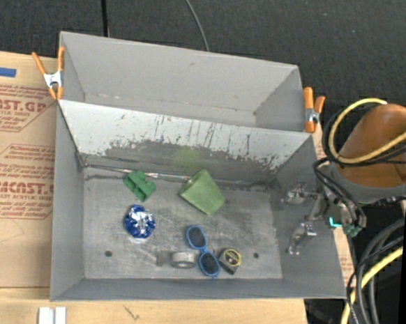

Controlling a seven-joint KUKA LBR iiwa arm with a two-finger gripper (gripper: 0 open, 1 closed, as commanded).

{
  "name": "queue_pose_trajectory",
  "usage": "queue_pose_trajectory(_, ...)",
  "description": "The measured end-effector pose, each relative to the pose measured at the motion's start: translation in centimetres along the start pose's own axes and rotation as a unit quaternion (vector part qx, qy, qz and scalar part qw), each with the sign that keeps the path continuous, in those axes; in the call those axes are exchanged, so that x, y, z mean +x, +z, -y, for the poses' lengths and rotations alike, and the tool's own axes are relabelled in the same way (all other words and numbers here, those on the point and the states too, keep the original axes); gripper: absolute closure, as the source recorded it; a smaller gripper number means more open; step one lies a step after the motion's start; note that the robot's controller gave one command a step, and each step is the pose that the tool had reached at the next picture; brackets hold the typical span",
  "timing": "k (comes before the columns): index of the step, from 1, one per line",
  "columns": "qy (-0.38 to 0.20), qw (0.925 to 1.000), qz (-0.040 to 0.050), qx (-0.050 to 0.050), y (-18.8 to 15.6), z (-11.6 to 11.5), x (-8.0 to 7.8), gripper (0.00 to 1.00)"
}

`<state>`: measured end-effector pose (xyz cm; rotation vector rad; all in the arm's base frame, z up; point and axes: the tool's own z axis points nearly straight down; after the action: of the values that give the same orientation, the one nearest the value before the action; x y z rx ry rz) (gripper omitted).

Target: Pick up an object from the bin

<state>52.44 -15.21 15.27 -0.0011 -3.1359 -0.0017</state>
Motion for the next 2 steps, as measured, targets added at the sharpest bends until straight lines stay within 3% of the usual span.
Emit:
queue_pose_trajectory(1, -0.029, 0.9996, 0.0003, -0.001, 5.8, -10.7, 1.8, 0.0)
queue_pose_trajectory(2, -0.15, 0.9887, 0.0059, 0.001, 7.0, -10.0, 3.7, 0.0)
